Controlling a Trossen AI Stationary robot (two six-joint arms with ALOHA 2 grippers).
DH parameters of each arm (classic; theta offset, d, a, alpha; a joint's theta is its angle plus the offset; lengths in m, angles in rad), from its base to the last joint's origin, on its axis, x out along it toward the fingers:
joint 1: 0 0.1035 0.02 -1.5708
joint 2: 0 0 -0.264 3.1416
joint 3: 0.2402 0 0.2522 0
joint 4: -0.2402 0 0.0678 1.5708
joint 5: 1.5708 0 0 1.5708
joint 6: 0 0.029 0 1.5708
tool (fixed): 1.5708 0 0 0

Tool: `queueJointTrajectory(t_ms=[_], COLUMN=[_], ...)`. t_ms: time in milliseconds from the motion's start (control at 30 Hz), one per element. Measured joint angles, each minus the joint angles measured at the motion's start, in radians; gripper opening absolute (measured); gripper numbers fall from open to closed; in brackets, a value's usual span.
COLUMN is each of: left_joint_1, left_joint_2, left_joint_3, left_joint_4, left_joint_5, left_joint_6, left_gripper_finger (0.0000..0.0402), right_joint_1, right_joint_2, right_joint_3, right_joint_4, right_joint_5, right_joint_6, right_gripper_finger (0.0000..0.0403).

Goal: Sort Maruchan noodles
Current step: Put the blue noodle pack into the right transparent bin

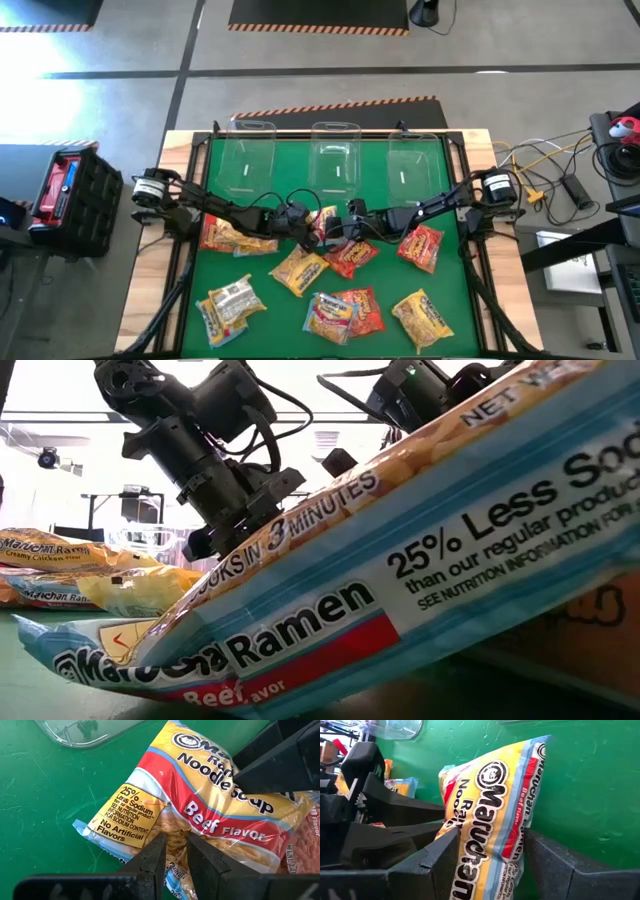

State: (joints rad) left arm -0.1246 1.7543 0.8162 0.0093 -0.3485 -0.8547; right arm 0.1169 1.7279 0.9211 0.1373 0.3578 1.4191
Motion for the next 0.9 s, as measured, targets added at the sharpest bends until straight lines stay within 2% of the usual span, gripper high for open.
queueJointTrajectory(t_ms=[600,900], left_joint_1=[0.000,0.000], left_joint_2=[-0.001,-0.001], left_joint_3=[-0.001,-0.002], left_joint_4=[-0.019,-0.019], left_joint_5=[-0.003,-0.010], left_joint_6=[0.008,0.008], left_gripper_finger=[0.0059,0.0059], right_joint_1=[0.000,0.000], right_joint_2=[0.070,0.068], right_joint_3=[-0.001,-0.002], right_joint_4=[0.078,0.079], right_joint_5=[0.010,0.006], right_joint_6=[0.011,0.009], right_gripper_finger=[0.0207,0.0169])
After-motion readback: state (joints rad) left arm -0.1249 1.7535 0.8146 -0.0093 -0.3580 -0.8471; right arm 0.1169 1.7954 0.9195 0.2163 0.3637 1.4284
